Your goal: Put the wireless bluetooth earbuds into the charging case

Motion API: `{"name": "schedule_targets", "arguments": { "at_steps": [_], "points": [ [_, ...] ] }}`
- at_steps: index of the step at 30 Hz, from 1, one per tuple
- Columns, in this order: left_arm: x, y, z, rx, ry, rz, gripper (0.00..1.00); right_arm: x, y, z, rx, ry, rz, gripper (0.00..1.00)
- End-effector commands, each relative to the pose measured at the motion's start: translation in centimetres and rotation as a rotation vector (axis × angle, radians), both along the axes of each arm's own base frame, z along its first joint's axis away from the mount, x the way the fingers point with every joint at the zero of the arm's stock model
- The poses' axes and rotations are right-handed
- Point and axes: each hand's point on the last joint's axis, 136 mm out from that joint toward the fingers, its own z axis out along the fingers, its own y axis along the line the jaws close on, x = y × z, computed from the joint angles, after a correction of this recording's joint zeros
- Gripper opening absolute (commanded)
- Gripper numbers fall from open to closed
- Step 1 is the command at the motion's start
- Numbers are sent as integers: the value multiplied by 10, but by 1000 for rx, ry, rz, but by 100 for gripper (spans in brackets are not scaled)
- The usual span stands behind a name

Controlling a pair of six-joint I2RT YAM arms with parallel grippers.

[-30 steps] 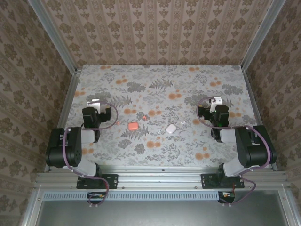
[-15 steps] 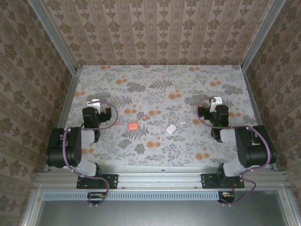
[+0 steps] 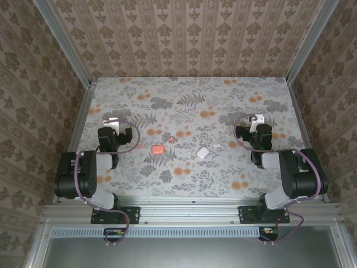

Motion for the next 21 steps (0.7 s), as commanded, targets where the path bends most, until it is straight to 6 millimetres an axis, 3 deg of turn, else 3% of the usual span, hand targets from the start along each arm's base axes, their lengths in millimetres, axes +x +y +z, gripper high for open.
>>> {"name": "schedule_targets", "arguments": {
  "at_steps": [1, 16, 21],
  "points": [
    [9, -5, 11, 9, -39, -27, 100, 7, 2, 7, 24, -29, 12, 100],
    [9, -4, 11, 8, -38, -26, 100, 6, 3, 9, 5, -36, 4, 100],
    [4, 12, 28, 19, -52, 88, 97, 10, 2, 18, 4, 5, -6, 100]
  ]
}}
